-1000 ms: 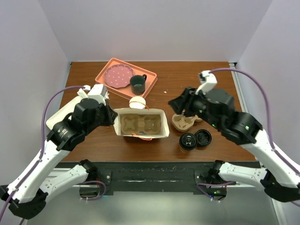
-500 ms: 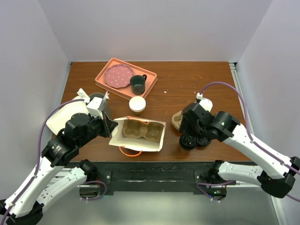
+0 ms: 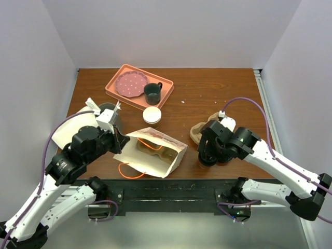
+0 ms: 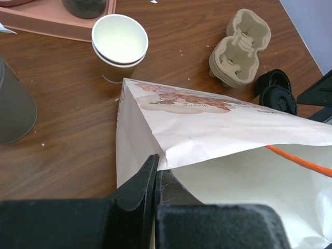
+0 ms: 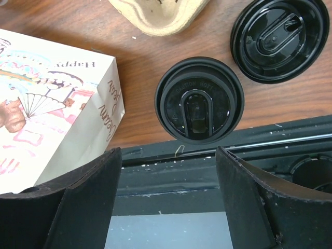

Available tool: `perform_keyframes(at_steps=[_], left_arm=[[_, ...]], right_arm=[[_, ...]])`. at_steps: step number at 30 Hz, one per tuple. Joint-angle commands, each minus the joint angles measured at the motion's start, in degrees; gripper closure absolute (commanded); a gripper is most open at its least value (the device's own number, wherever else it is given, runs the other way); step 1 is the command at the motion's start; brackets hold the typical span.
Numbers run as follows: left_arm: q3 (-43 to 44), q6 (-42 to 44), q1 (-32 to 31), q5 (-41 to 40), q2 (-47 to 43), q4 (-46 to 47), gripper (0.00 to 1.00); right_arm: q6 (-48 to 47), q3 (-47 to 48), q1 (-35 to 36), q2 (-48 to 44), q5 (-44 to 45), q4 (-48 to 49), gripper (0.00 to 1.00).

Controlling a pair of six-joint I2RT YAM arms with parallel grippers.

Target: Pack the takeout coffee

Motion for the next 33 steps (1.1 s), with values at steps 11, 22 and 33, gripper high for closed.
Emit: perform_keyframes(at_steps=[11,22,33], left_arm=[[11.55,-5.32,0.03,-5.84,5.84,-12.96,1.0],[11.2,-5.85,0.03,-5.75,4.25,-13.75,1.0],[12.52,-5.59,0.12,-5.4,4.43,-14.01,1.0]], right_arm=[[-0.69,-2.51,0.0,2.52,0.83,5.42,0.17],[-2.01,-3.92,0.08,3.49,1.61,6.48,0.15],[-5.52,-4.8,-1.76,4.63,5.67,5.33,0.08]])
